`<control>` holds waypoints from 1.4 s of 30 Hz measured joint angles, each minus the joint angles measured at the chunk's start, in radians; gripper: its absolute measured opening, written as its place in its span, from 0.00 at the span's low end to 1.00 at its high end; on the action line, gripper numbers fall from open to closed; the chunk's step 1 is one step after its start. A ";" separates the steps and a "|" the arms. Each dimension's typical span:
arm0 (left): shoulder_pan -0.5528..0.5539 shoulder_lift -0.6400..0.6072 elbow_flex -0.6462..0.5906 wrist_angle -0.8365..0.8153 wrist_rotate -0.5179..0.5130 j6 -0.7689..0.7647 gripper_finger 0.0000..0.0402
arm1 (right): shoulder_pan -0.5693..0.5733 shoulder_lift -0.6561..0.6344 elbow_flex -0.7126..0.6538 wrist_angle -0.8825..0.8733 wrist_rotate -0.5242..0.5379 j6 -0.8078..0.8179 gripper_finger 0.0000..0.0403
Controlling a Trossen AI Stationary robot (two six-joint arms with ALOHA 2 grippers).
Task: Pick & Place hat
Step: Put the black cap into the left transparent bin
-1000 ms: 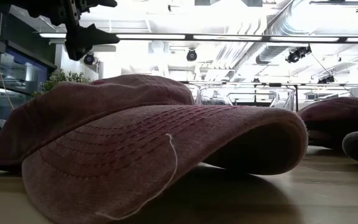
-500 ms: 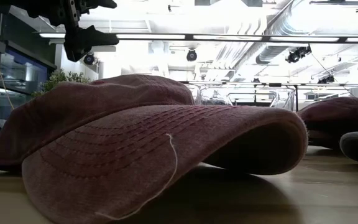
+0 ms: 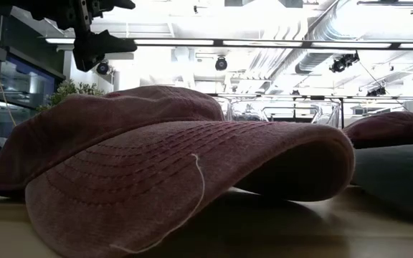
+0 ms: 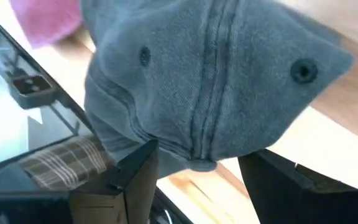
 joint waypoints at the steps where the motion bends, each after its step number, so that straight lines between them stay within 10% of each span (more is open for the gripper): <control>1: 0.000 0.000 0.000 0.000 0.000 0.000 0.70 | -0.002 0.000 -0.003 0.013 0.015 -0.013 0.53; 17: 0.000 0.000 0.000 0.001 0.000 -0.021 0.70 | -0.073 0.000 -0.004 0.144 0.181 -0.202 0.50; 42: 0.000 0.000 0.000 0.000 0.000 -0.021 0.70 | -0.074 0.000 -0.004 0.178 0.218 -0.273 0.02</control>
